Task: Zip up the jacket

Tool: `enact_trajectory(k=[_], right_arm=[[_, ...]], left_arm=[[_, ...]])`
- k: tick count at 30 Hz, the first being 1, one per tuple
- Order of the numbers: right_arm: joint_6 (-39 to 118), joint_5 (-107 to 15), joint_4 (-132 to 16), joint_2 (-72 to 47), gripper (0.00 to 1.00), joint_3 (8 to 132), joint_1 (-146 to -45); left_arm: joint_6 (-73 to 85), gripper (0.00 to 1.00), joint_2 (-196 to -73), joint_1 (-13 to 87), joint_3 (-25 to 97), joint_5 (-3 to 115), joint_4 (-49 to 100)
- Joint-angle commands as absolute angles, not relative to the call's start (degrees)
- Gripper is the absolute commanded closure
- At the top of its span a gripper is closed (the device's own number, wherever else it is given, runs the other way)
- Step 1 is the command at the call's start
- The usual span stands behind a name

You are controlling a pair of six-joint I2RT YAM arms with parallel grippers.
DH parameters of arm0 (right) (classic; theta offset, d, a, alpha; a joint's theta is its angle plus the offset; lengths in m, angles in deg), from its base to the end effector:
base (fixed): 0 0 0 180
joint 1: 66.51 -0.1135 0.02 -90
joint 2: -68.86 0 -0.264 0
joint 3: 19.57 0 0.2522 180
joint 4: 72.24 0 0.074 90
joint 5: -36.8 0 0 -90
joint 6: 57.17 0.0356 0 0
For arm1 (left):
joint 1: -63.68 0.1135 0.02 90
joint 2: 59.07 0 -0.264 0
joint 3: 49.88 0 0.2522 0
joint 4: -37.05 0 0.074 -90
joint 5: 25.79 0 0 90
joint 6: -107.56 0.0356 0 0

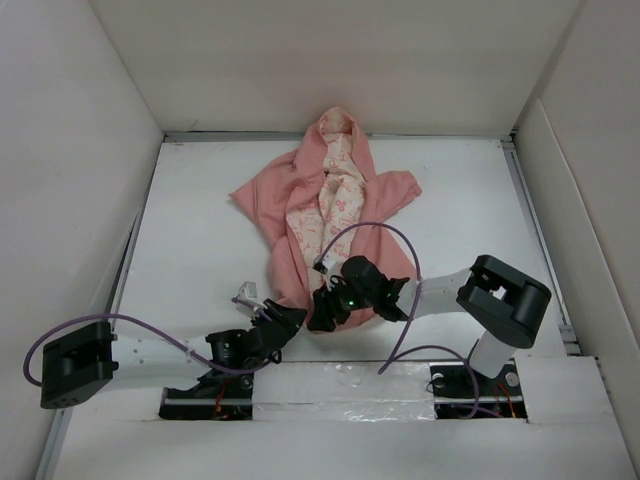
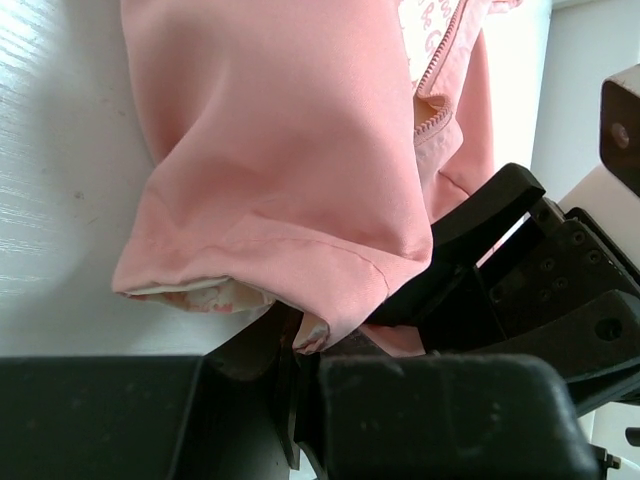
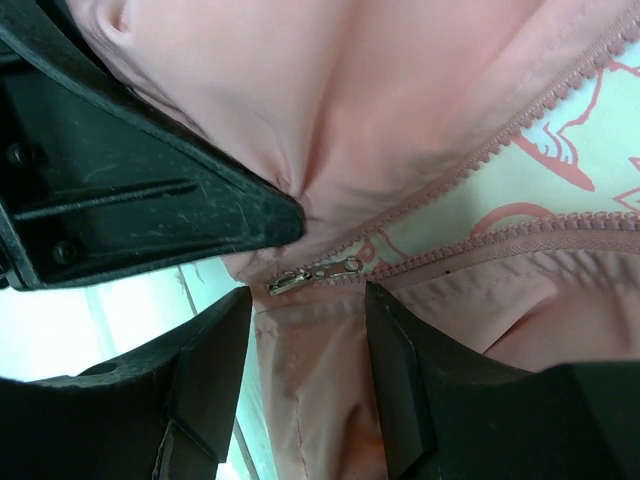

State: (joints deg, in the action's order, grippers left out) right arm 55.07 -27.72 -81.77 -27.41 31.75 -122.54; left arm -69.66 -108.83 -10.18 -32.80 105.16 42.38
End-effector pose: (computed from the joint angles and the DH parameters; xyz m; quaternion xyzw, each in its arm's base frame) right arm 0.1626 0.2688 0.1362 -0.3487 0.8000 0.4343 0.2232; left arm 0.0645 -0.1389 0.1325 -0.2737 0.7737 -0.4313 0.3748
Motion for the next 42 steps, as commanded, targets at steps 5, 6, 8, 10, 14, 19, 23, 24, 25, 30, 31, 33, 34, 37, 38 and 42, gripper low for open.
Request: enact_trajectory(k=[5,6,8,10,14,19,23,24,25,30,31,33,34,37,38,42], right_arm=[[54.2,-32.6,-85.0,-29.2,0.52,31.4,-124.4],[53.9,-33.3,-86.8,-29.3,0.54,31.0,-124.4],[52.5,-34.2,-88.4,-29.8,0.55,30.6,-124.4],[52.1,-32.7,-90.3,-30.2,0.55,30.6,-124.4],[52.2,-26.7,-95.1,-31.1,0.56,29.8,-124.4],[50.9,-25.7,-95.1,-30.9,0.50,30.3,-124.4],[48.0,-26.8,-91.0,-30.5,0.39,32.0,-123.8],[47.8,-26.5,-91.3,-30.5,0.39,32.1,-123.8],[47.6,-25.5,-91.9,-31.0,0.39,31.9,-123.2],[47.2,-21.1,-92.9,-29.3,0.43,31.5,-122.0],[46.9,-20.7,-92.5,-28.0,0.44,31.2,-122.0],[46.8,-21.5,-92.0,-22.4,0.44,29.4,-122.0],[46.8,-22.4,-91.1,-20.4,0.44,28.7,-122.0],[46.5,-27.4,-86.6,-13.3,0.40,27.1,-120.6],[47.1,-28.1,-85.7,-11.8,0.40,26.5,-120.6],[48.7,-28.8,-84.4,-4.5,0.39,23.5,-118.6]], left_arm=[[-71.1,1.00,-111.4,-10.4,-38.4,104.9,41.9],[-71.5,1.00,-111.5,-10.4,-38.4,104.9,41.7],[-71.6,1.00,-111.5,-10.4,-38.4,104.9,42.3],[-71.7,1.00,-111.3,-10.4,-38.6,104.9,42.5],[-72.0,1.00,-109.2,-10.4,-39.4,104.7,42.2],[-72.9,1.00,-105.6,-10.4,-39.7,105.3,38.0],[-73.3,1.00,-101.1,-10.4,-40.2,105.7,34.0],[-73.4,1.00,-100.4,-10.4,-40.4,105.7,33.5],[-73.4,1.00,-99.8,-10.4,-40.6,105.3,32.9],[-71.7,0.64,-98.4,-10.4,-40.1,103.0,30.7],[-71.5,0.61,-98.6,-10.4,-38.7,102.6,29.7],[-70.9,0.58,-99.5,-10.4,-36.7,102.1,26.0],[-70.8,0.58,-99.9,-10.4,-34.3,101.6,24.7],[-69.8,0.53,-102.5,-10.4,-30.8,99.5,21.5],[-70.2,0.53,-104.1,-10.4,-30.1,98.8,20.6],[-71.1,0.53,-107.5,-10.4,-29.4,97.0,23.6]])
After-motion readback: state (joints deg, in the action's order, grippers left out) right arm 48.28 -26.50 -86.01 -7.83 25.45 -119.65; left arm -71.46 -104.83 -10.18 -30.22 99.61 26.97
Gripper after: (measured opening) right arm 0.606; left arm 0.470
